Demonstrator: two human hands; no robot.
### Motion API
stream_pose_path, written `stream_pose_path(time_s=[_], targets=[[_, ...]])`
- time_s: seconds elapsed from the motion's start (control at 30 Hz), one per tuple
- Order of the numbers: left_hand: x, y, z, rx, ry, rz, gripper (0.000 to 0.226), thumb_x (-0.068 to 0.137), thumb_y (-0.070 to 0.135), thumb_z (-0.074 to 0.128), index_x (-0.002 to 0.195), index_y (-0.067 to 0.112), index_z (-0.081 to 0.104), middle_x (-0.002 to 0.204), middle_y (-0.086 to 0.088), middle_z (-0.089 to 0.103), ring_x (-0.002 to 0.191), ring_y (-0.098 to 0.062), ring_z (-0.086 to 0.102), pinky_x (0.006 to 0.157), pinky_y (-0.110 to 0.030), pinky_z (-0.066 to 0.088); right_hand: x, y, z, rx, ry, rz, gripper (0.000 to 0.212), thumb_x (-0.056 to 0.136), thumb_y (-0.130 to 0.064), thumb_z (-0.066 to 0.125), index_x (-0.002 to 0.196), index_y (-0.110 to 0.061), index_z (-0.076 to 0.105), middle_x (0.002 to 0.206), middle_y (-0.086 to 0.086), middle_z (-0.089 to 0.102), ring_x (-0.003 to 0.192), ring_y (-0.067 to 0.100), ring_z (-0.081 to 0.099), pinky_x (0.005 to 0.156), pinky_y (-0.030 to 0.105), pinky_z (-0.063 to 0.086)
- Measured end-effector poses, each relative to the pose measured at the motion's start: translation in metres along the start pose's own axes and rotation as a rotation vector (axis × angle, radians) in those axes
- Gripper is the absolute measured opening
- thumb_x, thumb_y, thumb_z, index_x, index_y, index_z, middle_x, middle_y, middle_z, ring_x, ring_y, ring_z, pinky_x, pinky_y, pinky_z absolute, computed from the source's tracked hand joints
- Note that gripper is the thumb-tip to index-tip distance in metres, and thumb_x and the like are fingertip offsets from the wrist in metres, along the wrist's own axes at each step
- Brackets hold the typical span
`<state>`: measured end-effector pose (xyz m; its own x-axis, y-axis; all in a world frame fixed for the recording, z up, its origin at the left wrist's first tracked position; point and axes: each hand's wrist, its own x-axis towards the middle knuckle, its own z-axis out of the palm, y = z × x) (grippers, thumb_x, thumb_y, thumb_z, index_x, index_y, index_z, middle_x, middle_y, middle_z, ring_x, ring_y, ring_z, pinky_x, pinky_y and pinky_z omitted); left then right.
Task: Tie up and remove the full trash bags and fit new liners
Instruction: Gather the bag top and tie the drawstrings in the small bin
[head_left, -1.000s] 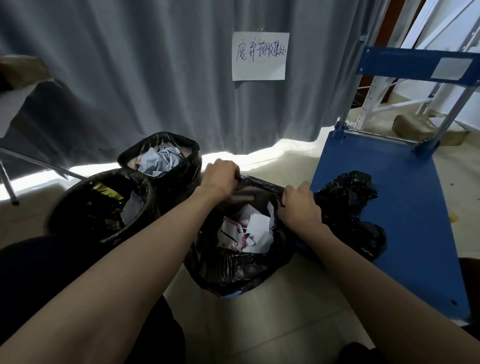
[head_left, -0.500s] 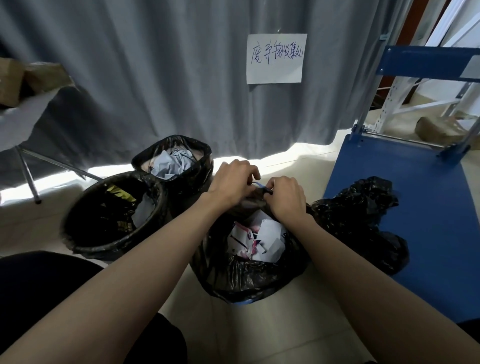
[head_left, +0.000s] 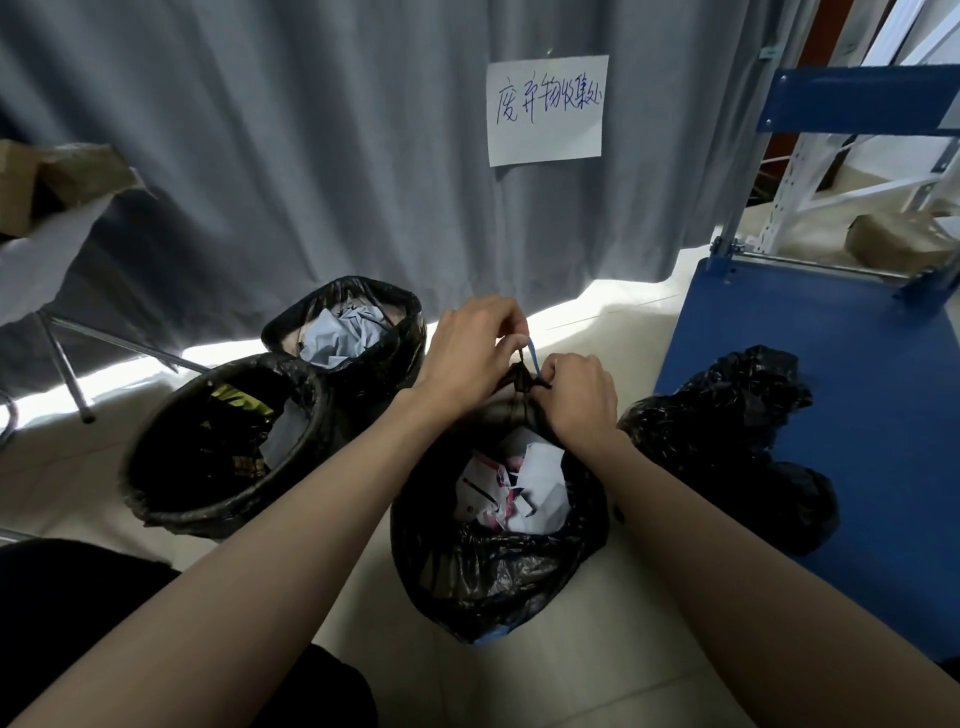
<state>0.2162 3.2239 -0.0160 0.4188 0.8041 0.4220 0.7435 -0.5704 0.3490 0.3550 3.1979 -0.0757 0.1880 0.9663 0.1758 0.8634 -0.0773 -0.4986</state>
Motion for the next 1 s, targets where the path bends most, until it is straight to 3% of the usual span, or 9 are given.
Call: stream_pose_path(time_s=[0.1,0.23,0.33,0.47,0.53,0.7,1.0], targets=[[-0.001,-0.001,-0.001,-0.055,-0.013,0.013,0.007,0.084,0.024,0.066,0.079,0.025,0.061,0.082,0.011,0.062,0.08,-0.009,0.057,0.081,-0.04,0.048,0.002,-0.004,0.002,0.099,0.008,-0.042,0.017,0.084,-0.022,0.067,0.101,-0.018,0.066,0.097,0.008,0.059,0.094,0.028,0.056,0.07,0.033,0.041],[-0.001,-0.003,-0.005,-0.101,-0.012,-0.009,0.006,0.08,0.027,0.07,0.078,0.025,0.065,0.084,0.01,0.061,0.078,-0.007,0.056,0.077,-0.033,0.049,0.004,-0.01,0.002,0.328,0.004,-0.108,0.019,0.085,-0.027,0.066,0.077,-0.018,0.052,0.089,0.005,0.051,0.075,0.021,0.051,0.055,0.029,0.033],[-0.004,-0.009,-0.004,-0.087,-0.023,-0.051,0.014,0.079,0.032,0.073,0.087,0.026,0.064,0.084,0.01,0.061,0.075,-0.008,0.057,0.072,-0.029,0.048,0.005,-0.009,0.001,0.373,0.0,-0.125,0.011,0.086,-0.026,0.066,0.084,-0.015,0.066,0.083,0.002,0.056,0.072,0.018,0.052,0.062,0.029,0.036],[-0.013,-0.016,-0.002,0.04,-0.109,-0.113,0.024,0.076,0.035,0.075,0.096,0.024,0.067,0.087,0.009,0.064,0.077,-0.013,0.059,0.07,-0.03,0.047,0.005,-0.006,0.002,0.451,-0.009,-0.109,0.01,0.082,-0.028,0.07,0.086,-0.019,0.073,0.08,0.002,0.065,0.073,0.019,0.059,0.07,0.036,0.05],[-0.015,-0.018,-0.001,0.112,-0.149,-0.14,0.018,0.075,0.029,0.075,0.091,0.024,0.07,0.088,0.007,0.067,0.081,-0.016,0.061,0.073,-0.033,0.049,0.005,-0.004,0.001,0.444,-0.01,-0.107,0.01,0.082,-0.026,0.068,0.085,-0.018,0.074,0.078,0.002,0.066,0.074,0.019,0.059,0.074,0.039,0.052],[-0.018,-0.019,0.006,0.171,-0.14,-0.206,0.006,0.078,0.028,0.074,0.083,0.026,0.071,0.086,0.003,0.068,0.085,-0.021,0.062,0.073,-0.036,0.051,0.0,-0.003,-0.005,0.506,0.005,-0.141,0.008,0.082,-0.033,0.068,0.086,-0.026,0.07,0.061,-0.003,0.053,0.064,0.016,0.052,0.064,0.036,0.048],[-0.014,-0.019,0.009,0.259,-0.124,-0.209,0.006,0.081,0.027,0.073,0.084,0.022,0.072,0.09,-0.002,0.065,0.088,-0.025,0.061,0.07,-0.032,0.045,0.003,-0.004,-0.007,0.558,0.075,-0.079,0.018,0.086,-0.035,0.06,0.078,-0.021,0.068,0.067,0.002,0.065,0.068,0.021,0.063,0.069,0.044,0.054]])
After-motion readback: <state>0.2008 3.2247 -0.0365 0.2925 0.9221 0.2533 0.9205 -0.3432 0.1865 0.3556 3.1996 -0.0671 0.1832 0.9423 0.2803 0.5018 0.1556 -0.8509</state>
